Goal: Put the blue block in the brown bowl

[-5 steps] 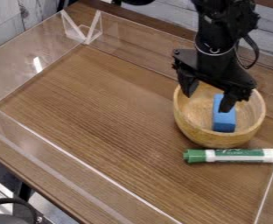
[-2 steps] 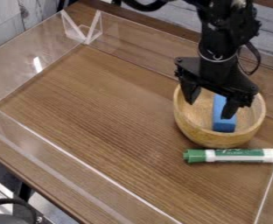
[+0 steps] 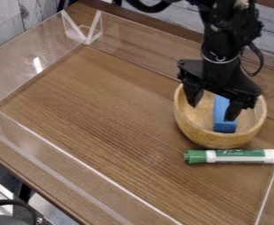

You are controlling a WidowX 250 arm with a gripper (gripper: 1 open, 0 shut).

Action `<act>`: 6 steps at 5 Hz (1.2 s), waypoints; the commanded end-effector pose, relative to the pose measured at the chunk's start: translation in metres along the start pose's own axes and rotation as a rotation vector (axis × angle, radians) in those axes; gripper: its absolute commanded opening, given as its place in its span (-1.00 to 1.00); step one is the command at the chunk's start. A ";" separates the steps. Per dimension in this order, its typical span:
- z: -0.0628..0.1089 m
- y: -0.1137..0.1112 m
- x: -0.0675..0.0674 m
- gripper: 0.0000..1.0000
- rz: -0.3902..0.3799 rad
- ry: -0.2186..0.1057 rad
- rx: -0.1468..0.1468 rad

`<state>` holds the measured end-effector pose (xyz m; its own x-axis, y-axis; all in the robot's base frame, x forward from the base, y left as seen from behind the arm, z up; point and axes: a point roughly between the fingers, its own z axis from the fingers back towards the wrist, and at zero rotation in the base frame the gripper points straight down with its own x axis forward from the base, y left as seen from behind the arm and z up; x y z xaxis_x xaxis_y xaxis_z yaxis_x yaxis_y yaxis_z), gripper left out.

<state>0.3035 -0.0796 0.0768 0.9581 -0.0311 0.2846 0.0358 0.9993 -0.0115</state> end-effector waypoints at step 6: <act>-0.008 -0.005 0.017 1.00 0.044 -0.048 -0.035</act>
<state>0.3125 -0.0844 0.0585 0.9606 0.0064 0.2777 0.0061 0.9990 -0.0442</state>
